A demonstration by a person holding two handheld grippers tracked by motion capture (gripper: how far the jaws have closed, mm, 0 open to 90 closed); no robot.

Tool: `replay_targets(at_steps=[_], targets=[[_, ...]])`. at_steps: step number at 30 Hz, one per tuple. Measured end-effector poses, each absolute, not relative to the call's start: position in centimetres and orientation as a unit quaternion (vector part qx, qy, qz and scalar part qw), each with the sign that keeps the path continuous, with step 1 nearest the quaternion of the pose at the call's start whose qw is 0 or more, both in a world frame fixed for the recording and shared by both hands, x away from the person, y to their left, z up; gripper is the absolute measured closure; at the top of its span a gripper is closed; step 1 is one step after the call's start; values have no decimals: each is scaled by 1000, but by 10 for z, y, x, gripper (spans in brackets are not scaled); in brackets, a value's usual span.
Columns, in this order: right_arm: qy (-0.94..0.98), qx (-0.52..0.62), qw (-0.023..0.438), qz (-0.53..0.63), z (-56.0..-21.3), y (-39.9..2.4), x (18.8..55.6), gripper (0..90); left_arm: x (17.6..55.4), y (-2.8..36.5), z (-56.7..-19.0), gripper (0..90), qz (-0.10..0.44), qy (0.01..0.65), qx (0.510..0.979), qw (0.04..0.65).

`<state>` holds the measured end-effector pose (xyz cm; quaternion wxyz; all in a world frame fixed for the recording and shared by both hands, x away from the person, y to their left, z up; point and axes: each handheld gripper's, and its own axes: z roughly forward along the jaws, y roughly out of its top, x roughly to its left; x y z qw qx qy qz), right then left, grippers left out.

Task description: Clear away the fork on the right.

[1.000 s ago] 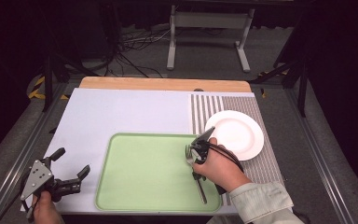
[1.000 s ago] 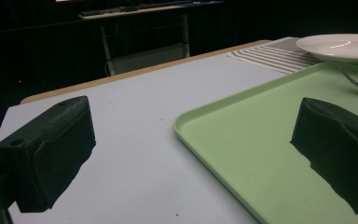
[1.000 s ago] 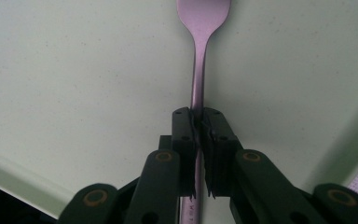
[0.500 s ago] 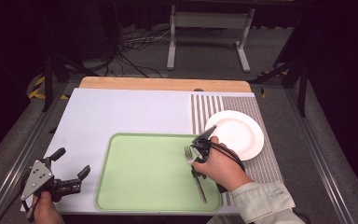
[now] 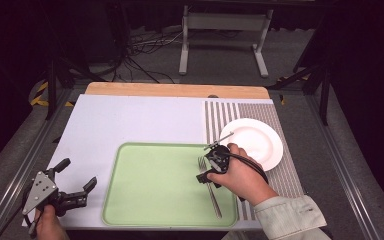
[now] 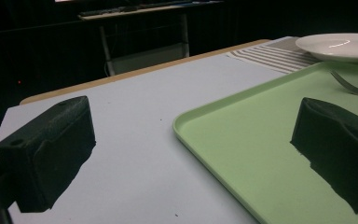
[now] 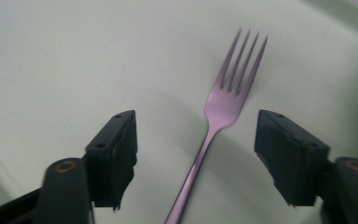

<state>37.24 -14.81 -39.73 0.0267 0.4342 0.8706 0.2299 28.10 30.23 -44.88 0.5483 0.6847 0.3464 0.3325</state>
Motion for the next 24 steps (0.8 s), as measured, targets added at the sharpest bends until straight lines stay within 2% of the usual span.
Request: replay_targets(at_steps=[3, 6, 8, 10, 11, 13, 19, 20, 24], targets=[[884, 388, 47, 257, -395, -148, 373, 246, 281, 303, -448, 3, 333, 347, 685, 547], [899, 335, 72, 274, -394, -147, 374, 250, 281, 303, -448, 3, 333, 348, 684, 548], [904, 311, 86, 279, -394, -147, 374, 284, 281, 303, -448, 3, 333, 347, 685, 547], [909, 292, 89, 284, -395, -147, 375, 358, 281, 303, -448, 3, 333, 347, 685, 548], [909, 292, 89, 284, -395, -147, 375, 358, 281, 303, -448, 3, 333, 347, 685, 548], [911, 281, 93, 286, -397, -148, 377, 424, 281, 303, -448, 3, 334, 347, 684, 548], [917, 241, 93, 304, -402, -146, 380, 657, 281, 303, -448, 3, 333, 347, 684, 548], [917, 241, 93, 304, -402, -146, 380, 657, 281, 303, -448, 3, 333, 347, 684, 548], [914, 250, 95, 303, -411, -144, 383, 861, 281, 303, -448, 3, 334, 347, 683, 549]])
